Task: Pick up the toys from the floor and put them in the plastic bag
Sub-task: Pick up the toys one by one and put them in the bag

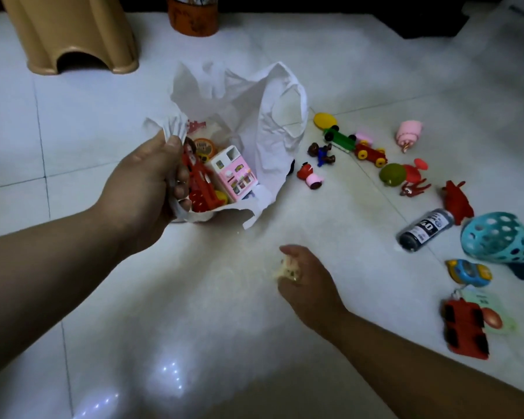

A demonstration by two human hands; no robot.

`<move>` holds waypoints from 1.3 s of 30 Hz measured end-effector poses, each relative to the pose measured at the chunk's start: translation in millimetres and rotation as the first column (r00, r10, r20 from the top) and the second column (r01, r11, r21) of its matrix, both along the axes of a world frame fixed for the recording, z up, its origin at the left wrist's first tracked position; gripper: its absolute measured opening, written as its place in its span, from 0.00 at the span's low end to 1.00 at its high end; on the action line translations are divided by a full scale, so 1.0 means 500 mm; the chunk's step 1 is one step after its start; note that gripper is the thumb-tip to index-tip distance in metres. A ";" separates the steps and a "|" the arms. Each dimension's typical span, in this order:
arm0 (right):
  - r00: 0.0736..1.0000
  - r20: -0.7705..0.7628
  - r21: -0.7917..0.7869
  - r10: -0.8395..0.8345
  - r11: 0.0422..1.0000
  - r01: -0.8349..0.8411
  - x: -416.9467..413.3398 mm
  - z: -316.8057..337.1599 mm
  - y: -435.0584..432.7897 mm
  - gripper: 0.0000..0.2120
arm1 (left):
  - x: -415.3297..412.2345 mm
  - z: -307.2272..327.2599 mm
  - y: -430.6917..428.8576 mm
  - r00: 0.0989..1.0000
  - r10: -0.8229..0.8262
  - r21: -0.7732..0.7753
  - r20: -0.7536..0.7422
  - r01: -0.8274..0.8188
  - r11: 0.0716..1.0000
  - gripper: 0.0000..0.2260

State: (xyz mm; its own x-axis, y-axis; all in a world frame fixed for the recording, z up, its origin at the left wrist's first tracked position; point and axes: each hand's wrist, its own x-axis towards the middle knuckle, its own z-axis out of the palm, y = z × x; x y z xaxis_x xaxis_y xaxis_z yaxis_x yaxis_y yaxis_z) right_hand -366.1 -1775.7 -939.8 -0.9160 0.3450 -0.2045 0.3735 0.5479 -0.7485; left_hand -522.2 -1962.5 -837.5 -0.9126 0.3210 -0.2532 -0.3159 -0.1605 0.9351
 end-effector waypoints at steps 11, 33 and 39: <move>0.978 -0.079 0.020 0.192 0.981 -0.191 -0.345 0.152 -0.079 0.27 | -0.014 0.012 0.001 0.999 0.022 0.100 0.045 -0.027 0.995 0.07; 0.965 0.081 -0.257 -0.251 0.930 0.263 -0.592 0.468 0.033 0.09 | -0.283 0.223 -0.069 0.937 -0.033 0.318 0.349 -0.085 0.944 0.18; 0.973 -0.083 -0.617 -0.214 0.778 0.119 -0.742 0.490 0.092 0.11 | -0.424 0.296 -0.054 0.960 -0.017 0.128 0.279 -0.020 0.992 0.08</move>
State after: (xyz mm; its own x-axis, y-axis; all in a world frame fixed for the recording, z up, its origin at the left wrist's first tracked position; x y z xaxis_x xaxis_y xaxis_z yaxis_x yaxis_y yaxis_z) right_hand -737.0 -1729.8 -694.6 -0.8909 0.3435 -0.2973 0.2819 -0.0953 -0.9547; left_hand -734.1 -1989.3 -689.3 -0.8121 0.3660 -0.4544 -0.5607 -0.2740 0.7814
